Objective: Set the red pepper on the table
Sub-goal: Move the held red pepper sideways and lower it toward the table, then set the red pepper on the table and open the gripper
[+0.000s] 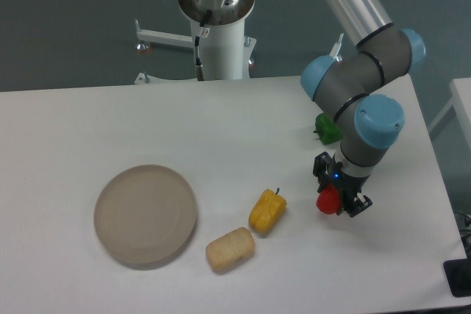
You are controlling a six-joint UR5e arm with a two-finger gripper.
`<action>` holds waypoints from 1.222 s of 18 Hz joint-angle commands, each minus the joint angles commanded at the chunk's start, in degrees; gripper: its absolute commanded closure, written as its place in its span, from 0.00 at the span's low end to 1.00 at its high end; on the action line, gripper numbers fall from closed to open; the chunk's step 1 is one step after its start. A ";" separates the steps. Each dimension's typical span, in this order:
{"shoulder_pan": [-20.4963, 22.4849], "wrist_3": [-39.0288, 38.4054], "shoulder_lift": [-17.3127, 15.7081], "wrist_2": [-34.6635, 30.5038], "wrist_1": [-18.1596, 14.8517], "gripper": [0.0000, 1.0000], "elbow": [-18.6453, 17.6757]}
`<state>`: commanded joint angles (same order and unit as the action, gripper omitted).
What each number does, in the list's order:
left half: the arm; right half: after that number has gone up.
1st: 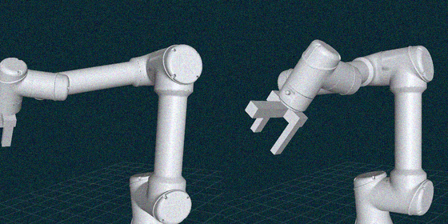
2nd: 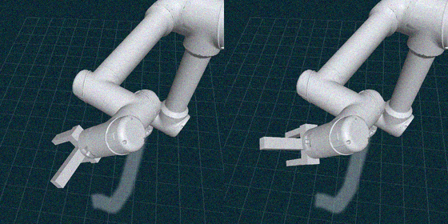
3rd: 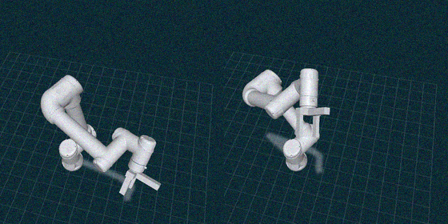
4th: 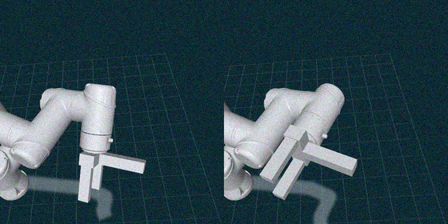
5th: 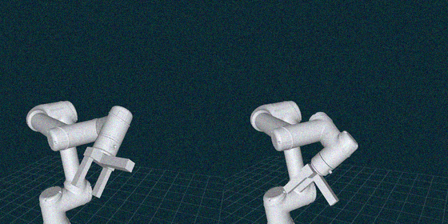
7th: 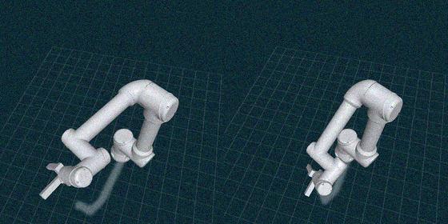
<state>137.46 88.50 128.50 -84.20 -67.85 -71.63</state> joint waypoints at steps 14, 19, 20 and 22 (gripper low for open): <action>0.79 -1.14 0.44 -0.26 0.26 0.00 -0.44; 1.23 -1.23 -5.35 -0.26 -4.46 0.00 -0.62; 1.40 -1.23 -6.75 -0.26 -6.48 0.00 -0.53; 1.23 -1.23 -10.01 -0.26 -10.70 0.00 -0.53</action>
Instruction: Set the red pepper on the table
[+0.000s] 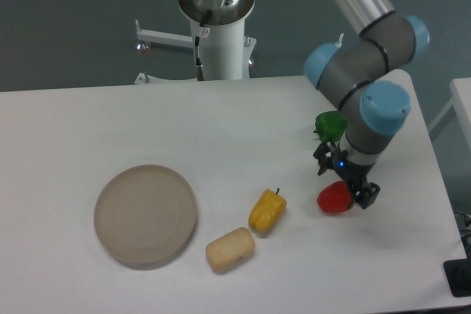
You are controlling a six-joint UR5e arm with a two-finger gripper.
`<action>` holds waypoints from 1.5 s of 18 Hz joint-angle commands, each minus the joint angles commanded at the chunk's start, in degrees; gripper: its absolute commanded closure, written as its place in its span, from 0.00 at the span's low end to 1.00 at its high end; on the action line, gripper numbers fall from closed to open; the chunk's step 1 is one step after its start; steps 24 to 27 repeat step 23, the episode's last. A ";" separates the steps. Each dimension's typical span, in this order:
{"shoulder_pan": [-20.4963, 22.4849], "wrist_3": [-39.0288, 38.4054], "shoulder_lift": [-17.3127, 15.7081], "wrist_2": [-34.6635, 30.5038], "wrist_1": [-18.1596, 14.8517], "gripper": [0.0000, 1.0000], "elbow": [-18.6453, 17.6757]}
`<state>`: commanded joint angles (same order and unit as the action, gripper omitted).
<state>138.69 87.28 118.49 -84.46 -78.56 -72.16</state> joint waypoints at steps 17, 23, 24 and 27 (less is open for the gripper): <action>0.00 4.66 -3.00 -5.27 -7.31 0.00 -0.70; 0.17 5.10 -2.91 -5.01 -7.05 0.00 -0.53; 0.17 5.10 -2.91 -5.01 -7.05 0.00 -0.53; 0.17 5.10 -2.91 -5.01 -7.05 0.00 -0.53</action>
